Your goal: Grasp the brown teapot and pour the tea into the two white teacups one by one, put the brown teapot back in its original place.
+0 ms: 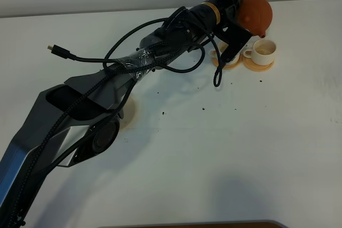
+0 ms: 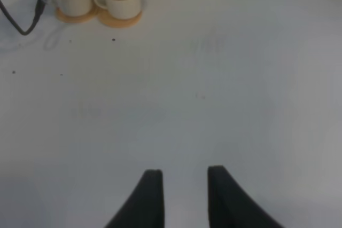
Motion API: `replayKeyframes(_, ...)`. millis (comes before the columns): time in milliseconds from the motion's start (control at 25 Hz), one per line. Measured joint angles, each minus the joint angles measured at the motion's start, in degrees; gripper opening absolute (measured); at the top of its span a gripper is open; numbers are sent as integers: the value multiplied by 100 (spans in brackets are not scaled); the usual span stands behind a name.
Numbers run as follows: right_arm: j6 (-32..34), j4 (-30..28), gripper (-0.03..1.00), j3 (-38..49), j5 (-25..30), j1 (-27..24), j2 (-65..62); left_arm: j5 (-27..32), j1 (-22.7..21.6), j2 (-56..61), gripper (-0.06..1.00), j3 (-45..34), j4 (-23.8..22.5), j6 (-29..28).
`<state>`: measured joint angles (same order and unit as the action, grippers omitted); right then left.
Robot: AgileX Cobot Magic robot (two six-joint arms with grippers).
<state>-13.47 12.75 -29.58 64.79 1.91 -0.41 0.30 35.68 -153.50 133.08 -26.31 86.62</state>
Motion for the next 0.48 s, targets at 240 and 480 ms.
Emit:
replayKeyframes(240, 0, 0, 24, 0, 0, 0, 0, 0, 9, 0, 14, 0, -22, 0)
replayKeyframes(480, 0, 0, 24, 0, 0, 0, 0, -30, 54, 0, 14, -6, -108, 0)
